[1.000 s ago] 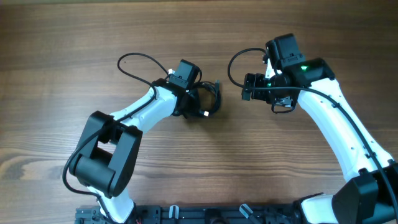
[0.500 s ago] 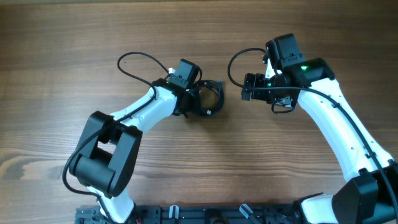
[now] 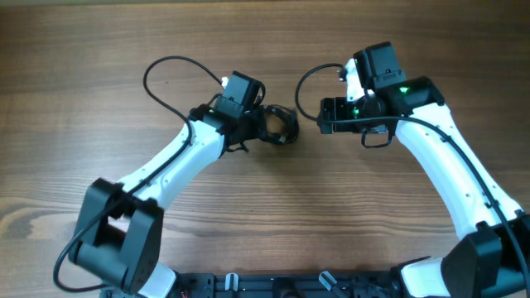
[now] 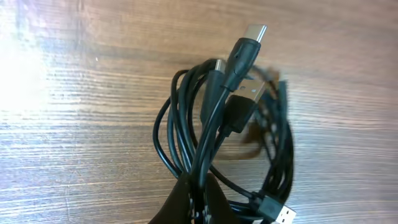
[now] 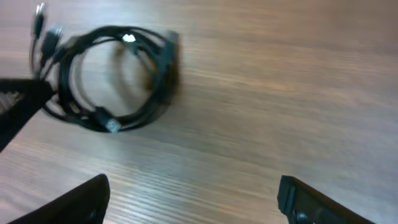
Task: Untangle cables
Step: 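Grasp the cable bundle with both grippers from opposite sides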
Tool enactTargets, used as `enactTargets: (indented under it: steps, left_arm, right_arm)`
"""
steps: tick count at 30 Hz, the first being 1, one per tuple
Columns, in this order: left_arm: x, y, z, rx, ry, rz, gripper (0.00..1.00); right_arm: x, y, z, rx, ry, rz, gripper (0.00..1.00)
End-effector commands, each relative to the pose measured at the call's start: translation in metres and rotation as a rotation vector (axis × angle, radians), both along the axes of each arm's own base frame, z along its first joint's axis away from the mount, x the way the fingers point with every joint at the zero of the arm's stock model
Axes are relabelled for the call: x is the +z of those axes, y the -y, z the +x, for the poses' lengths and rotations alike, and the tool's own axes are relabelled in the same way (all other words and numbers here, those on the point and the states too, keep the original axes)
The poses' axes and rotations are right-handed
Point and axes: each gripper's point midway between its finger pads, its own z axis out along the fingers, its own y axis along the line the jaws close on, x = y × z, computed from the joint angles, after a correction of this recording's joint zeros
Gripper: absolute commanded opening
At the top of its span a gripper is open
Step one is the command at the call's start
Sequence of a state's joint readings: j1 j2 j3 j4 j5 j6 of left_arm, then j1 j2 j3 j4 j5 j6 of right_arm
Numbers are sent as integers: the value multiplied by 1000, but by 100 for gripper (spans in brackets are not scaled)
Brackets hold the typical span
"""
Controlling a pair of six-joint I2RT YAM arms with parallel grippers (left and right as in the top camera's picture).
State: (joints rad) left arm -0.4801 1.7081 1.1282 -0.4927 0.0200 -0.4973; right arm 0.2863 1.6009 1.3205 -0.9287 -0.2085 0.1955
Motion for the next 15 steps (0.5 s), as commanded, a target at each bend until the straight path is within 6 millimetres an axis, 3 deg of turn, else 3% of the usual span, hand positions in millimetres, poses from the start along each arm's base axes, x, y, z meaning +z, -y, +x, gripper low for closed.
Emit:
enactTargets:
  steps: [1, 5, 9, 15]
  left_arm:
    - [7, 1, -3, -26, 17, 6, 4]
    - [6, 0, -6, -25, 5, 13, 4]
    - [4, -2, -8, -25, -7, 19, 4]
    - [1, -2, -15, -30, -41, 17, 4]
  right_arm:
    - [-19, -21, 3, 113, -31, 68, 87]
    - [-59, -24, 14, -38, -149, 86, 87]
    - [-110, -26, 12, -175, -308, 92, 79]
    - [-117, -34, 17, -217, -329, 136, 77]
